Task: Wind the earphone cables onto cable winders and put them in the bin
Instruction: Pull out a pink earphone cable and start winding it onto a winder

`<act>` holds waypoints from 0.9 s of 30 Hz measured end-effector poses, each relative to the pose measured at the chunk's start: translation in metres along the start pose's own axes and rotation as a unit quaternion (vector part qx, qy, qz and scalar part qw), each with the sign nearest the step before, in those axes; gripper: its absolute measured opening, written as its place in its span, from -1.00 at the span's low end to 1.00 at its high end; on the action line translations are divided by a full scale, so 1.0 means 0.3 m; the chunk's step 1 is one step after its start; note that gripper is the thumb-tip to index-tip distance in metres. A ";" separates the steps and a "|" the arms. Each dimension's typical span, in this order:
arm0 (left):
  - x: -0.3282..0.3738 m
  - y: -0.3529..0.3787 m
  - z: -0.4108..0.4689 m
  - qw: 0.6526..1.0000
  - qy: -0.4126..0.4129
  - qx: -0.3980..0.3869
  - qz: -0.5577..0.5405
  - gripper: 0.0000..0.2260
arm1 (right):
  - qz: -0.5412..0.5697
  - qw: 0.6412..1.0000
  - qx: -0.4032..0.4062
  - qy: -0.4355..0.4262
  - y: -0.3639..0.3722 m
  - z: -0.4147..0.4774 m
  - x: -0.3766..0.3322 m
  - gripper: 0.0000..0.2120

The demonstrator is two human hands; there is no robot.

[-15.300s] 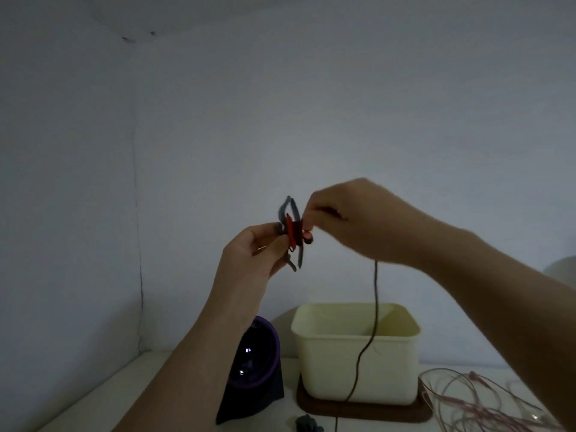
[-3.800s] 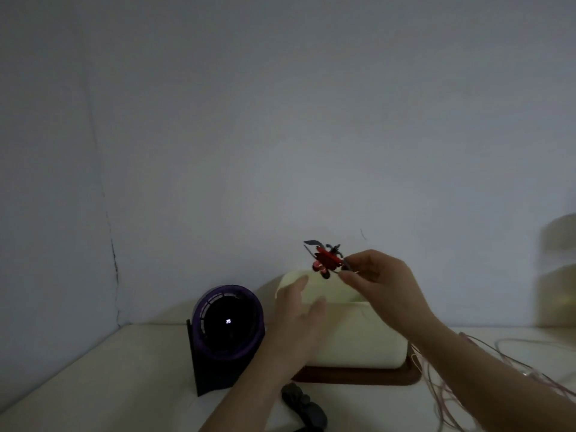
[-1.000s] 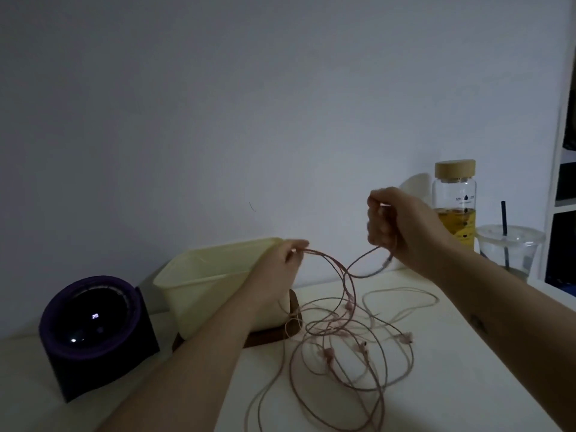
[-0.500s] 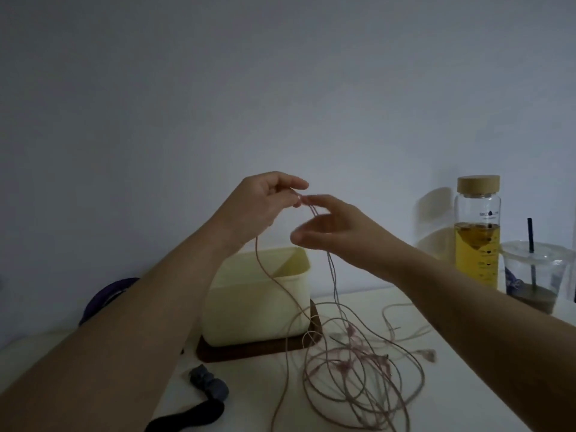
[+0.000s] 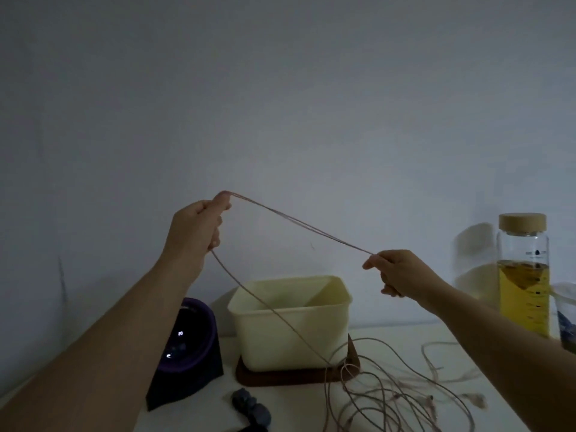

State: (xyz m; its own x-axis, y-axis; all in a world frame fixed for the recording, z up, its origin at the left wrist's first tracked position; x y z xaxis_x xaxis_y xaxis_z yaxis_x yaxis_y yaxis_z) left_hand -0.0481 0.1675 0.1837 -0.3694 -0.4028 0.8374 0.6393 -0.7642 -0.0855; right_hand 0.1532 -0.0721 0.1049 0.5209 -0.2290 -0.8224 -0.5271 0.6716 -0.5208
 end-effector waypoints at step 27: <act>0.159 -0.267 -0.214 0.863 0.198 0.178 0.429 -0.67 | -0.133 0.989 -0.020 0.055 0.118 0.108 -0.106 -0.76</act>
State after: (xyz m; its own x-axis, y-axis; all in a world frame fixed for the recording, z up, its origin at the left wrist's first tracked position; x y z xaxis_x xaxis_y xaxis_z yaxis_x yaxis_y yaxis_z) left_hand -0.1602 0.1769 0.1958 0.1852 -0.9384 0.2918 0.9329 0.0746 -0.3522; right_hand 0.1398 -0.0181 0.1200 0.5699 -0.4706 -0.6736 -0.4076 0.5499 -0.7291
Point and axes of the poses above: each hand's wrist, its own z-axis towards the middle knuckle, its own y-axis out of the palm, x = y × z, the point moved 3 cm from there along z, towards the middle knuckle, and after that the axes turned 15 degrees about -x, right-handed, at the moved point
